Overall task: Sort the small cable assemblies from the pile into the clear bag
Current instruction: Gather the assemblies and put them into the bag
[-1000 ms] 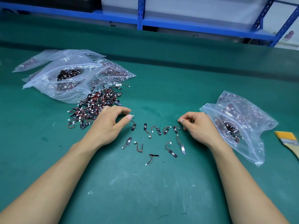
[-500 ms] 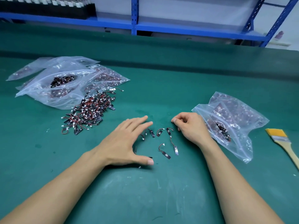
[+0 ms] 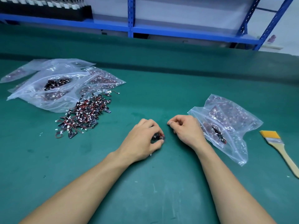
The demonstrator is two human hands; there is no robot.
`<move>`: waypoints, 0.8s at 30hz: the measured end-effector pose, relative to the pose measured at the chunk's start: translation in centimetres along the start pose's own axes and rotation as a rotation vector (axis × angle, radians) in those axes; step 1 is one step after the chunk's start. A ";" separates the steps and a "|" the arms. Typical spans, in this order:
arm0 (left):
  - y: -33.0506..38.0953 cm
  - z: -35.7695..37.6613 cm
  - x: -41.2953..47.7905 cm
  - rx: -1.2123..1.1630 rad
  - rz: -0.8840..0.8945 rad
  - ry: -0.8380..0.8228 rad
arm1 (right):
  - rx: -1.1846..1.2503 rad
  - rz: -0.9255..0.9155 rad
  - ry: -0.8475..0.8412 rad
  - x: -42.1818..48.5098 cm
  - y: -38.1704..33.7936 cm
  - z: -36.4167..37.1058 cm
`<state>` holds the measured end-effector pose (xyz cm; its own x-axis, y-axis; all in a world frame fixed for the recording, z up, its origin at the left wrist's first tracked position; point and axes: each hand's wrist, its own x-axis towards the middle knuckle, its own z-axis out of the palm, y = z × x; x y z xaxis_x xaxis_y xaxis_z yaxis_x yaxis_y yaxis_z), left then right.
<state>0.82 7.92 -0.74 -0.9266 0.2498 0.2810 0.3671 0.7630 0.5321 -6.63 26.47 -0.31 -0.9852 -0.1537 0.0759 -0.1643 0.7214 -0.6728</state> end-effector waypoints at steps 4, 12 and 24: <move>-1.2 -1.3 -0.6 -0.025 -0.001 0.039 | 0.009 0.000 -0.001 0.0 0.1 0.0; -3.9 -4.0 -1.4 0.148 0.119 -0.189 | -0.020 -0.003 -0.023 0.0 0.0 0.0; -1.9 -2.5 -1.4 0.278 0.260 -0.146 | -0.217 -0.022 0.071 -0.7 -0.7 0.9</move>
<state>1.57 4.60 -0.16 -0.8153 0.5220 0.2506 0.5727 0.7907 0.2161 -5.82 25.41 -0.57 -0.9810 -0.1280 0.1456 -0.1844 0.8479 -0.4971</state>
